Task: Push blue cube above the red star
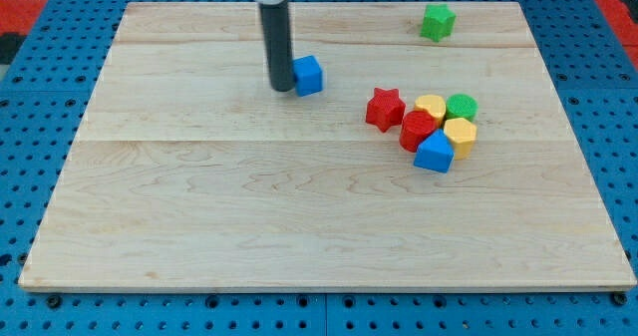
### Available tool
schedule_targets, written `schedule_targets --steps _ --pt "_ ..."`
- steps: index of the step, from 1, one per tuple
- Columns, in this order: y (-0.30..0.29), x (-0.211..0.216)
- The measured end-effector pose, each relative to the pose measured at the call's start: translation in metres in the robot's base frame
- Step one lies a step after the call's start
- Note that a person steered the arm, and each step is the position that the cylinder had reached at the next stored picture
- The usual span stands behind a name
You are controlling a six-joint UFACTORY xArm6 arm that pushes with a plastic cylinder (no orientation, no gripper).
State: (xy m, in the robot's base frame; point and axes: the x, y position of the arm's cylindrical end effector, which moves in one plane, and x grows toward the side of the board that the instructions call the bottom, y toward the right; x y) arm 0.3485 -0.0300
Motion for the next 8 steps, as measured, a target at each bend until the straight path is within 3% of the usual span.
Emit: schedule_targets --steps 1,3,4,5,7,8 --pt "0.052 -0.008" --pt "0.056 -0.021" --pt "-0.007 -0.022" --pt "-0.019 -0.048" --pt "0.073 -0.042" --pt "0.082 -0.037"
